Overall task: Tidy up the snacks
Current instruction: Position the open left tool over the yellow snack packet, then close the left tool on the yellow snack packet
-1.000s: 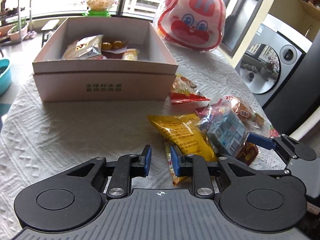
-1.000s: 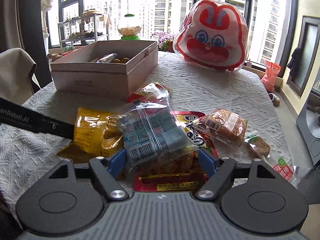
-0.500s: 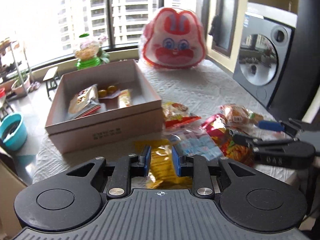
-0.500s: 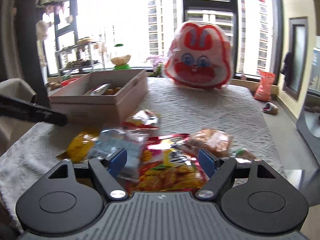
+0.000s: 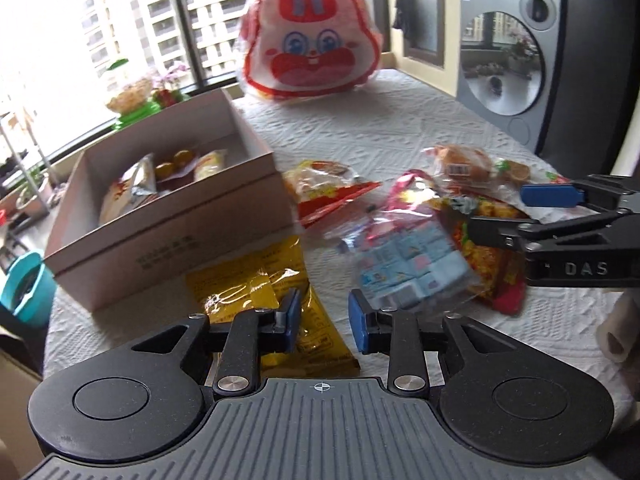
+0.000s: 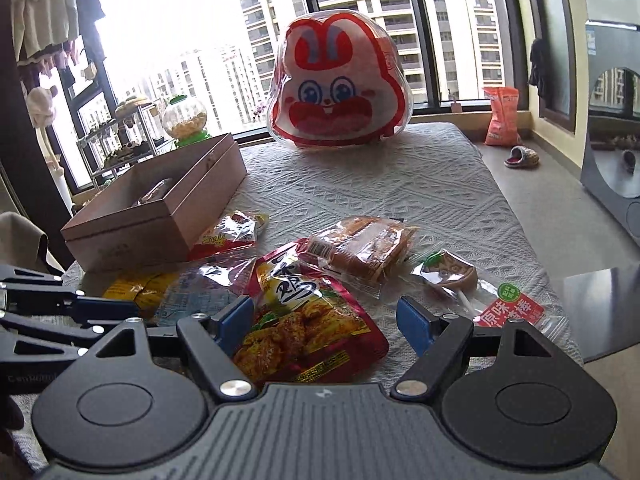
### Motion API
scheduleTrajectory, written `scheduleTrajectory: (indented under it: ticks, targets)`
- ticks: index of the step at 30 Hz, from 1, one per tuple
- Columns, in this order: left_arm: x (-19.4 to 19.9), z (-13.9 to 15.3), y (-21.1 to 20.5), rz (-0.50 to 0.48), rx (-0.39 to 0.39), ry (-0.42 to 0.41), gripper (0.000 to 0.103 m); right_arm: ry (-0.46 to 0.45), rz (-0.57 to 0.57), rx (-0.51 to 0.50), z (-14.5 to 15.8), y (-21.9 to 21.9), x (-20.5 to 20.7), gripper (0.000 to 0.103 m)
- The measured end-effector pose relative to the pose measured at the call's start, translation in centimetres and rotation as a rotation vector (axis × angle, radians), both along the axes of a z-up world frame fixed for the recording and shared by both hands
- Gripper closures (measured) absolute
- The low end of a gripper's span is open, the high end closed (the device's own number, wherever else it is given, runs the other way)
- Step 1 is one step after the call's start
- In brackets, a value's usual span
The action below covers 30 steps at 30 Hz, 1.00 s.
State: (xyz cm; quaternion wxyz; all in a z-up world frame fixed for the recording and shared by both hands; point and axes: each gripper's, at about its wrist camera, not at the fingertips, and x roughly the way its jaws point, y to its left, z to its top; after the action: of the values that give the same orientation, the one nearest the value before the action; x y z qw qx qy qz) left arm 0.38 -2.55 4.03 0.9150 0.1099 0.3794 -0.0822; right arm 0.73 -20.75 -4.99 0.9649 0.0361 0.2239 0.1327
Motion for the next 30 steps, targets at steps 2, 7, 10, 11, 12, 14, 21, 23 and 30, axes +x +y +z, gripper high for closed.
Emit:
scheduleTrajectory:
  ticks: [2,7,10,11,12,14,21,23,30]
  targets:
    - [0.0,0.1,1.6,0.060,-0.002,-0.005,0.070,-0.013,0.005,-0.054,0.0,0.9,-0.3,0.024]
    - [0.4,0.1,4.9,0.165,-0.075,-0.012,0.072,0.009,0.002,-0.078,0.0,1.2,0.1,0.023]
    - [0.5,-0.3,5.3,0.119,-0.141,0.021,0.071,0.042,-0.010,-0.048,-0.1,0.7,0.7,0.023]
    - [0.4,-0.4,5.1,0.089,-0.161,0.036,0.071,0.056,-0.010,-0.036,-0.2,0.6,1.0,0.023]
    - [0.2,-0.5,5.0,0.061,-0.192,0.051,0.071,0.063,-0.009,-0.026,-0.3,0.4,1.1,0.022]
    - [-0.7,-0.2,4.8,0.038,-0.246,0.031,0.068,0.066,-0.010,-0.018,-0.3,0.2,1.2,0.021]
    - [-2.3,2.4,9.1,0.312,-0.269,-0.148,0.070,0.064,-0.010,-0.024,-0.4,0.3,1.1,0.020]
    - [-1.7,2.1,10.8,0.392,-0.314,-0.128,0.070,0.064,-0.009,-0.023,-0.4,0.3,1.1,0.020]
    - [0.5,0.3,9.2,0.319,-0.266,-0.057,0.069,0.065,-0.009,-0.025,-0.4,0.3,1.1,0.019]
